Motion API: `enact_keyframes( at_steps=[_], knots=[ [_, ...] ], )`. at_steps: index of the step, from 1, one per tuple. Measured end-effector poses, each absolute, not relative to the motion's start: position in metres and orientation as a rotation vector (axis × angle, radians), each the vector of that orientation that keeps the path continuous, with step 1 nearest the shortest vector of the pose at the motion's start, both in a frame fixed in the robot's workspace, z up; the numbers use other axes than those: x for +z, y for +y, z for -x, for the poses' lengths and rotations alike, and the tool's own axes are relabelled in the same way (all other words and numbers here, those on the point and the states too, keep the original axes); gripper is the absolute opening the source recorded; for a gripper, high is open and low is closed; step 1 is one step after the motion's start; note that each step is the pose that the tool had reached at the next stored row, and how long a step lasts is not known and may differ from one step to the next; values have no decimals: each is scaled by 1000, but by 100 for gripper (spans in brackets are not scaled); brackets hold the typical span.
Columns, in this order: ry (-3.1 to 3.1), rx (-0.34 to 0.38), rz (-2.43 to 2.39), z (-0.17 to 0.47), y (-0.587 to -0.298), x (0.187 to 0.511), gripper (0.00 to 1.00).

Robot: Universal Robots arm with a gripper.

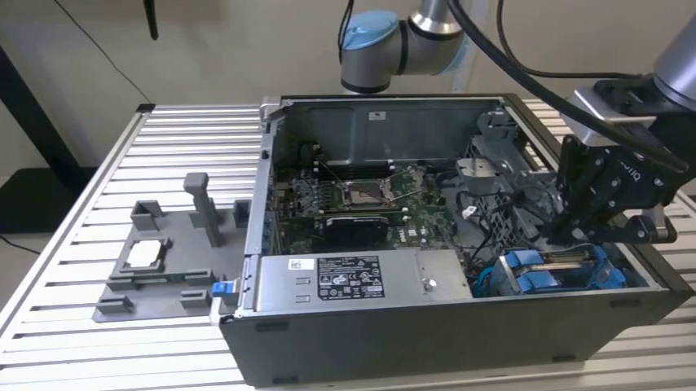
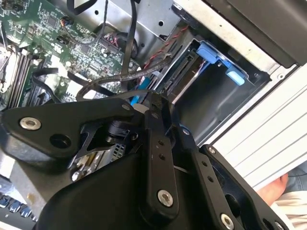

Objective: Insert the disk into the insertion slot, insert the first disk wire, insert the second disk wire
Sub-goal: 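Insert the first disk wire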

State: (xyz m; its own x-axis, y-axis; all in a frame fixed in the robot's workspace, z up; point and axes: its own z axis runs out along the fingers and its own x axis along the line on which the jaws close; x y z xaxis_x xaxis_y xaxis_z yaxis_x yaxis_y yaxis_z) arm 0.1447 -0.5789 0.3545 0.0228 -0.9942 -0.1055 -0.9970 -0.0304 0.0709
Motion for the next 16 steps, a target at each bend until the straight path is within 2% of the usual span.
enact_keyframes(
  at_steps=[16],
  knots=[
    [2183,182,2208,-158,-585,345,19]
  ],
)
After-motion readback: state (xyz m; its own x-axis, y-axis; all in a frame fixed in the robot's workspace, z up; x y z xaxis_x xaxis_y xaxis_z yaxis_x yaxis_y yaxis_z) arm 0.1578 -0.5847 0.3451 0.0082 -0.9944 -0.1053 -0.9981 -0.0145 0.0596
